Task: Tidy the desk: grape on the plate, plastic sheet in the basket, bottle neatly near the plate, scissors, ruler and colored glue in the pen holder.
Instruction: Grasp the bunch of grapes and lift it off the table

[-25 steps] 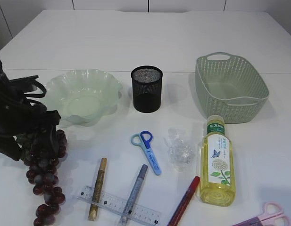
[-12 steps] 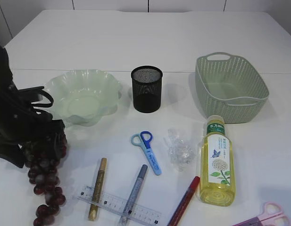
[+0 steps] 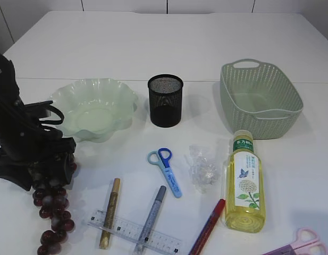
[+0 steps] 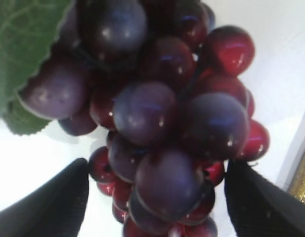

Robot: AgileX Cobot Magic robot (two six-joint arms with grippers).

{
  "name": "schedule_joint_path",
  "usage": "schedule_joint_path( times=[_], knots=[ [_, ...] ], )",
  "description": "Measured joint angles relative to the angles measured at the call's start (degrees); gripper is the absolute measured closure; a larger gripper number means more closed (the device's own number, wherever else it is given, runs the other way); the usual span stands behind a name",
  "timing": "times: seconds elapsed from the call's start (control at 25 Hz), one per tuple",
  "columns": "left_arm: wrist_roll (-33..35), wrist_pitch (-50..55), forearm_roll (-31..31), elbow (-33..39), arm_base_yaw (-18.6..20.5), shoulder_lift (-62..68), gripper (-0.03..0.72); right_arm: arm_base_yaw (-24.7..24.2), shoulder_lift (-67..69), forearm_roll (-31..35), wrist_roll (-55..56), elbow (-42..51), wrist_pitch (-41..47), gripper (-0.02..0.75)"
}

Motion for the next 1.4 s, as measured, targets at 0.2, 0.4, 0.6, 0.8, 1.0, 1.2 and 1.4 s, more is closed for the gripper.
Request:
schedule_joint_path(
  times=[0.2, 0.4, 0.6, 0.8, 1.0, 1.2, 1.4],
  knots=[
    [0.0, -0.74, 0.0, 0.0, 0.0, 0.0, 0.081, 0.0, 0.0, 0.0, 0.0, 0.0, 0.0, 0.19],
    [0.0, -0.71, -0.13, 0.0, 0.0, 0.0, 0.097, 0.0, 0.0, 0.0, 0.0, 0.0, 0.0, 0.19],
    [0.0, 0.59, -0.13, 0.0, 0.0, 0.0, 0.102, 0.0, 0.0, 0.0, 0.0, 0.0, 0.0, 0.19],
    [0.0, 1.03, -0.13, 0.0, 0.0, 0.13, 0.104, 0.0, 0.0, 0.0, 0.0, 0.0, 0.0, 0.19],
    [0.0, 2.15, -0.54, -0.21, 0.0, 2.42, 0.104, 0.0, 0.0, -0.08, 0.0, 0.0, 0.0, 0.19],
    [0.0, 2.15, -0.8, -0.34, 0.0, 3.04, 0.11, 0.0, 0.0, -0.08, 0.0, 0.0, 0.0, 0.19],
    [0.0, 1.73, -0.89, -0.34, 0.0, 3.04, 0.218, 0.0, 0.0, -0.08, 0.0, 0.0, 0.0, 0.19]
  ],
)
